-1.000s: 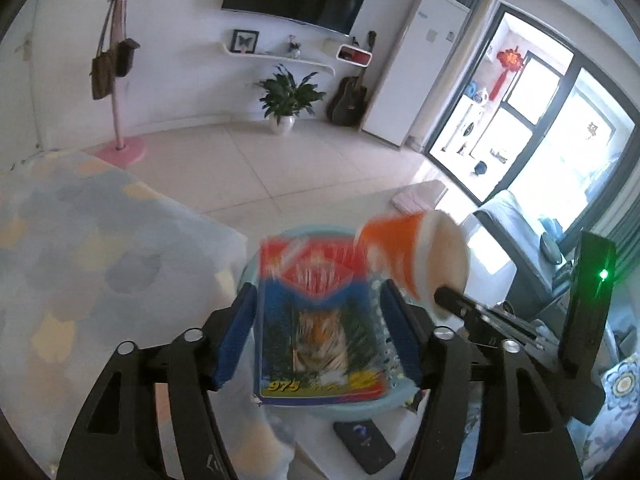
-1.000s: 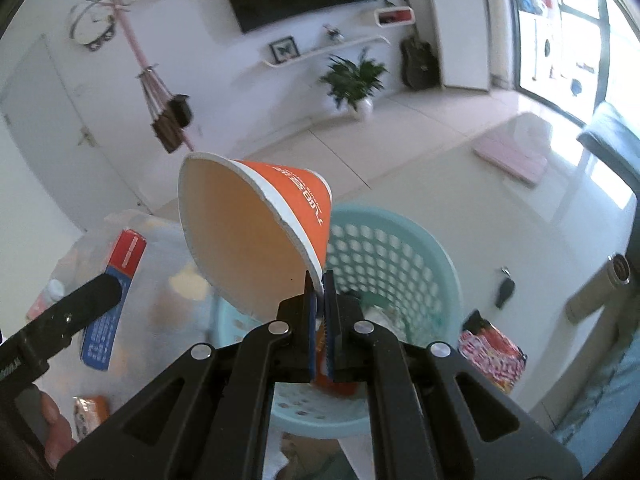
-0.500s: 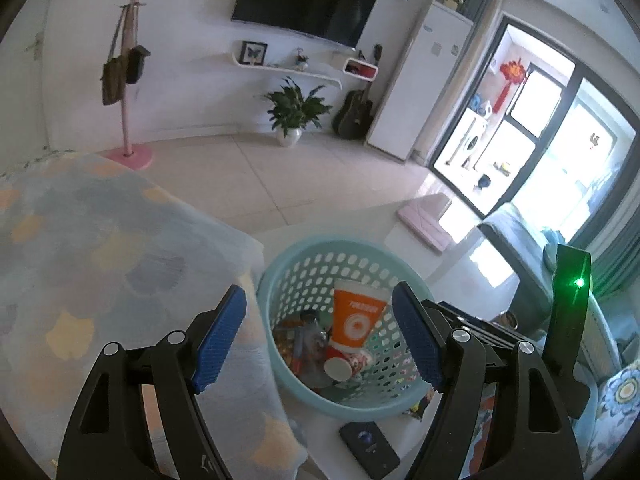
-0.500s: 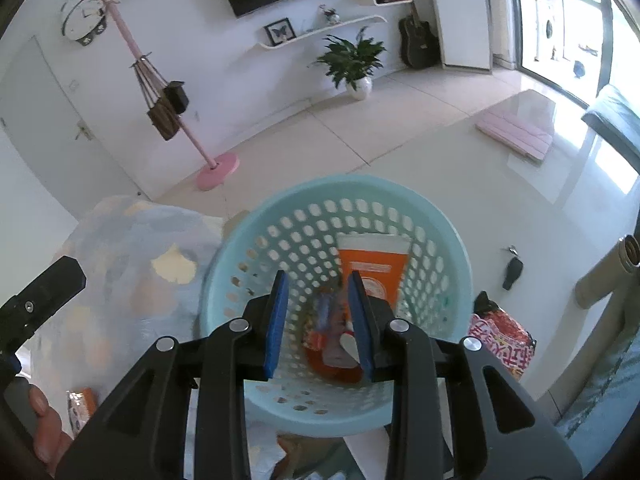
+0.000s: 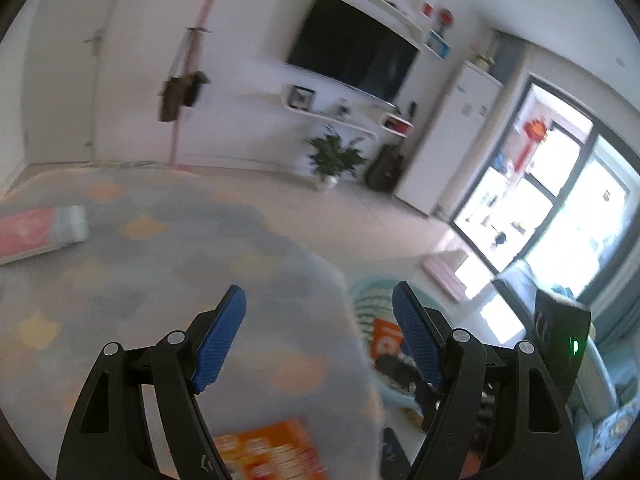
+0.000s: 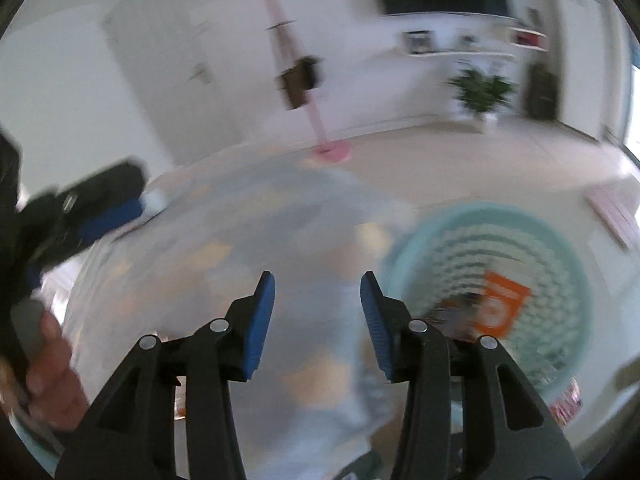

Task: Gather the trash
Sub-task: 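Return to the table and grasp the orange snack bag with the right tool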

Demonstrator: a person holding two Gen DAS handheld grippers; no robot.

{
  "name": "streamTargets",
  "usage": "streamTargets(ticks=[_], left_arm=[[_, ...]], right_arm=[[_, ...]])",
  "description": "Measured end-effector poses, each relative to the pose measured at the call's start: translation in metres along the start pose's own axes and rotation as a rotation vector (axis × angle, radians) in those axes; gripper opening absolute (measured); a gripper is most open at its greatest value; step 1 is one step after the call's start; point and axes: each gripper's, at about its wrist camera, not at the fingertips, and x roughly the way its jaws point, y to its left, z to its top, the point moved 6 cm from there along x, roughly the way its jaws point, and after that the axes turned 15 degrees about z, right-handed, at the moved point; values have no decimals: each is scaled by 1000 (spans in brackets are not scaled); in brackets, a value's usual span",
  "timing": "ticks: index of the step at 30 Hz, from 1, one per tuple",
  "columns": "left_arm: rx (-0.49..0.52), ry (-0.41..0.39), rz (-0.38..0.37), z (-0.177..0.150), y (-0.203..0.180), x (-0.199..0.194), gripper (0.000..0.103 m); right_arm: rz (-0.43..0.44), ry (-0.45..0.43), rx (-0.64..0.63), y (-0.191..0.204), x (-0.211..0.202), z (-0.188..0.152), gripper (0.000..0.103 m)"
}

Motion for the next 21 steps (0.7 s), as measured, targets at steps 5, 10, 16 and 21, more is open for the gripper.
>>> streamTargets(ticks=[5,10,16,21], left_arm=[[-58,-20,80,-11,54,-23,74],[-121,-14,112,-22,89,-33,74],[-123,-12,163,-24,109,-34,74],[-143,-6,161,-28,119,-33,74]], right_arm=[[101,102,-143,56,33,-22,47],[164,175,-262,88,44,-52,68],[205,223,-322,100,43,-79,81],[193,279,-449,120,50,-108,81]])
